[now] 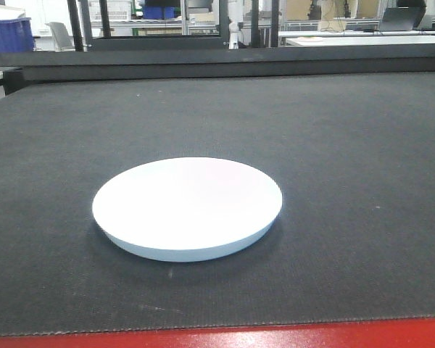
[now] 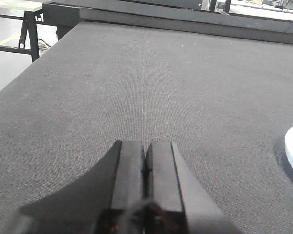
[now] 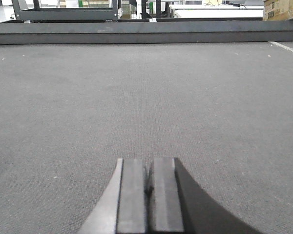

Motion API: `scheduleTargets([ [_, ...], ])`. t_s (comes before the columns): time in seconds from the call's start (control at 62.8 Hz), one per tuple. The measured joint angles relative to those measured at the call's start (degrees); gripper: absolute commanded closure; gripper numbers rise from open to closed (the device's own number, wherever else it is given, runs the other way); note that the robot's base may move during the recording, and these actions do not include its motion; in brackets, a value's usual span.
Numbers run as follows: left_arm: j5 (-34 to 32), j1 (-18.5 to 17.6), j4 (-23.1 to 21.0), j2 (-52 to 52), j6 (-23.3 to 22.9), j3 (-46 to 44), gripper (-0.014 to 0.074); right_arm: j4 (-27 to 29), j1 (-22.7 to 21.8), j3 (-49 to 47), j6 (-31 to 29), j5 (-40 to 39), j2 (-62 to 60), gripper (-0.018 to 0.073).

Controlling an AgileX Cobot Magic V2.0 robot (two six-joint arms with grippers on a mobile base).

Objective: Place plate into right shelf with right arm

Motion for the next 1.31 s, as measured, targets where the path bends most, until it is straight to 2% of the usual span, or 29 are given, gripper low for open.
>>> scheduleTargets([
  [0.398, 0.0, 0.0, 0.0, 0.0, 0.0, 0.0, 0.0643, 0.0, 0.0, 0.0, 0.0, -0.1, 0.0, 0.0502],
  [0.573, 0.0, 0.0, 0.0, 0.0, 0.0, 0.0, 0.0643, 0.0, 0.0, 0.0, 0.0, -4.5, 0.0, 0.0502],
  [0.637, 0.0, 0.0, 0.0, 0.0, 0.0, 0.0, 0.0643, 1.8, 0.0, 0.0, 2.0, -8.5, 0.0, 0.0502],
  [0.732, 0.0, 0.0, 0.0, 0.0, 0.0, 0.0, 0.0643, 4.9, 0.0, -0.3, 8.0, -16.8, 0.0, 0.0502],
  [0.812, 0.0, 0.0, 0.0, 0.0, 0.0, 0.0, 0.0643, 4.8, 0.0, -3.6, 10.7, -17.1, 0.0, 0.0502],
  [0.971, 0.0, 0.0, 0.0, 0.0, 0.0, 0.0, 0.0643, 2.4, 0.0, -19.4, 11.9, -2.8, 2.4, 0.0502],
  [1.115, 0.0, 0.0, 0.0, 0.0, 0.0, 0.0, 0.0643, 2.3, 0.0, -35.6, 10.3, 15.5, 13.8, 0.0502],
  [1.21, 0.0, 0.0, 0.0, 0.0, 0.0, 0.0, 0.0643, 5.0, 0.0, -44.4, 6.1, 26.0, 22.5, 0.0502],
  [1.306, 0.0, 0.0, 0.0, 0.0, 0.0, 0.0, 0.0643, 11.3, 0.0, -49.8, 0.1, 32.9, 30.5, 0.0502],
])
